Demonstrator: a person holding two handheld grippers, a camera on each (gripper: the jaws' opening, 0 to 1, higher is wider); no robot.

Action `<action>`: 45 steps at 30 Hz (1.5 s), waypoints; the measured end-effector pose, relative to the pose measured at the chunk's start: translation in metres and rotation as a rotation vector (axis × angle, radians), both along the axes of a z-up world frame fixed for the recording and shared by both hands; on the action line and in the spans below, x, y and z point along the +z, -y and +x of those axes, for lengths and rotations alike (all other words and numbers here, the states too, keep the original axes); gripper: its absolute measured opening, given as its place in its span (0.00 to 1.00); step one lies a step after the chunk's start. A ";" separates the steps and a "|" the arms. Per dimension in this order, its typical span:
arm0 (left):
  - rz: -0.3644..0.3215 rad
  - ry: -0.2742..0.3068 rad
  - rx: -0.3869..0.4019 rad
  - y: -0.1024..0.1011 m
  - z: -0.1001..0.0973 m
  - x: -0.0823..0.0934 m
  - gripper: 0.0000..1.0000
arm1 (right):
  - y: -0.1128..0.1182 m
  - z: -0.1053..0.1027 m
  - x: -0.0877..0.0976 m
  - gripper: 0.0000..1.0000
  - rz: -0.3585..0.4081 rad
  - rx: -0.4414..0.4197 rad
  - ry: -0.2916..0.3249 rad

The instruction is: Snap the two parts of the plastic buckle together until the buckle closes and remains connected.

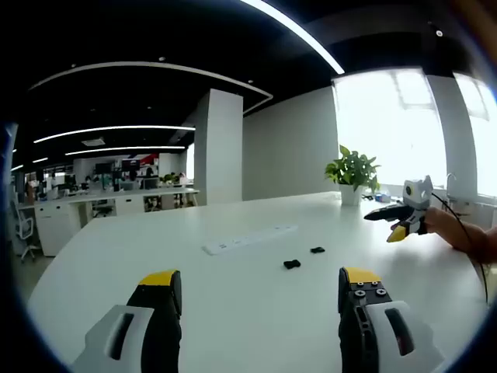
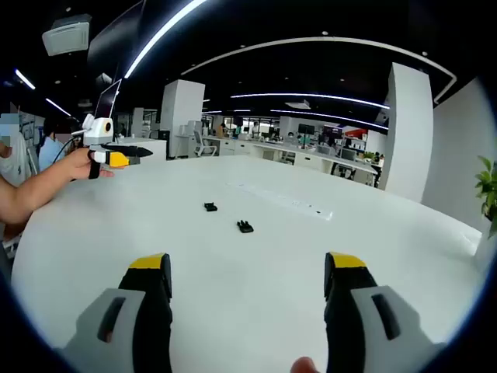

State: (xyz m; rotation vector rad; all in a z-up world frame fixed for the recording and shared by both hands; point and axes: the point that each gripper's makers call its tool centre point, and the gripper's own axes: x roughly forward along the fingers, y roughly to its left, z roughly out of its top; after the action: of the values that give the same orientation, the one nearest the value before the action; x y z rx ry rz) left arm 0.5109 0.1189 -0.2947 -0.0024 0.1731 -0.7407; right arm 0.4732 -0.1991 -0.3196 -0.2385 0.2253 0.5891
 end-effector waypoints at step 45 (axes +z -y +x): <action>0.086 -0.088 -0.079 0.024 -0.012 -0.024 0.88 | 0.006 0.001 -0.001 0.79 -0.004 -0.007 0.002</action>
State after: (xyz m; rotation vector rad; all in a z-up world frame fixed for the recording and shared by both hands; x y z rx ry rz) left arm 0.4993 0.0952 -0.3187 0.0537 0.2906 -0.8121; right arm 0.4741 -0.2054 -0.3204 -0.2422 0.2252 0.5817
